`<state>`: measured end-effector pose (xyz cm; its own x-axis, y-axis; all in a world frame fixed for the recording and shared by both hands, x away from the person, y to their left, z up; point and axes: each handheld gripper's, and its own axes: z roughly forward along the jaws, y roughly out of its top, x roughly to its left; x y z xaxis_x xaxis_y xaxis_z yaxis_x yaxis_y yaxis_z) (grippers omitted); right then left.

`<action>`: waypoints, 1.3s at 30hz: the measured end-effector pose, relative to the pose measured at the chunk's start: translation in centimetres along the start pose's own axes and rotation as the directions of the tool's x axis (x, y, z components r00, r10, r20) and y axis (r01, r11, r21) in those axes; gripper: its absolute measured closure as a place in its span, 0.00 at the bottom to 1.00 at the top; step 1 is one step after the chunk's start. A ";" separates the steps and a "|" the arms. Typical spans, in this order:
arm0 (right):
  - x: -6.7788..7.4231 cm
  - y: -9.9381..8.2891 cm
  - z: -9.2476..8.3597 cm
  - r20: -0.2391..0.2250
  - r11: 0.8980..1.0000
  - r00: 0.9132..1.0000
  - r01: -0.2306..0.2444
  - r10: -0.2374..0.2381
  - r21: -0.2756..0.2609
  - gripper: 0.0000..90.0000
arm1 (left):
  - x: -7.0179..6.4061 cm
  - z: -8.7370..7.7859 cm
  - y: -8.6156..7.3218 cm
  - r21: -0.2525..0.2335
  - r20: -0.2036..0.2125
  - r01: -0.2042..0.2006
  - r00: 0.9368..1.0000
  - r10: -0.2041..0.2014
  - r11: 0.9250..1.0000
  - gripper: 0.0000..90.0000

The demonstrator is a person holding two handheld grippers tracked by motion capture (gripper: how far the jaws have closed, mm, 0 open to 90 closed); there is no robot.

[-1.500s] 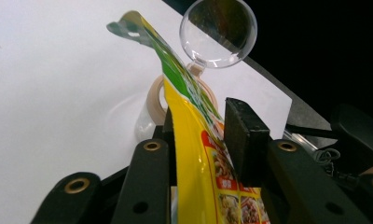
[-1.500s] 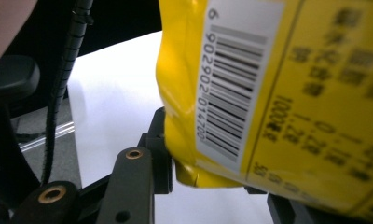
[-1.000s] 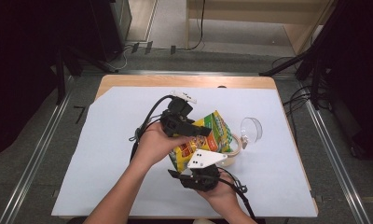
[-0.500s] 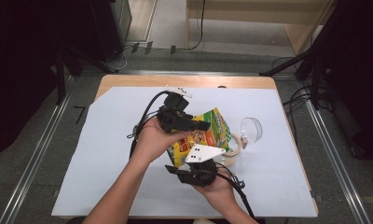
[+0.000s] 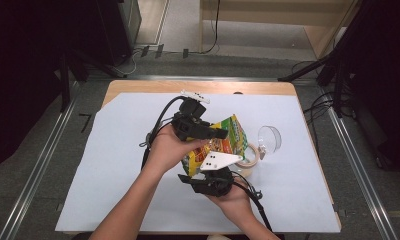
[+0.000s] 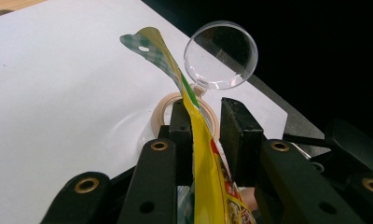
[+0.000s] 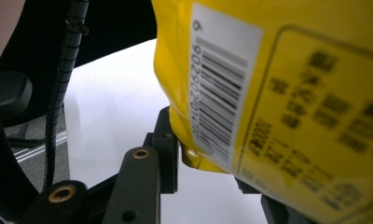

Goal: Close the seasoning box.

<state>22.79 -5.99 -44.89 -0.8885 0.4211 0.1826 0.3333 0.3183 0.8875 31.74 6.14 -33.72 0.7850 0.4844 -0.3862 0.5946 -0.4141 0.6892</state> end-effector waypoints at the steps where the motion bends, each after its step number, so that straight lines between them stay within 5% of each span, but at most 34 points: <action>1: 0.0 0.0 0.0 -0.001 1.000 1.000 -0.002 0.002 0.002 0.76 | 0.1 0.0 0.0 0.001 0.002 0.006 1.000 -0.006 1.000 0.85; 15: -0.4 0.5 -0.3 -0.017 1.000 0.999 -0.028 0.028 -0.007 0.76 | 1.0 0.6 1.2 0.038 0.017 0.060 0.998 -0.060 0.998 0.85; 39: -0.6 0.7 -0.5 -0.006 1.000 1.000 -0.005 0.005 -0.001 0.76 | 0.9 0.5 1.3 0.027 -0.002 0.045 0.999 -0.045 0.999 0.85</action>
<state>23.46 -6.43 -44.19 -0.8886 0.4176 0.1898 0.3377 0.3156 0.8868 33.34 5.61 -33.47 0.7570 0.5044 -0.4154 0.6339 -0.4126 0.6542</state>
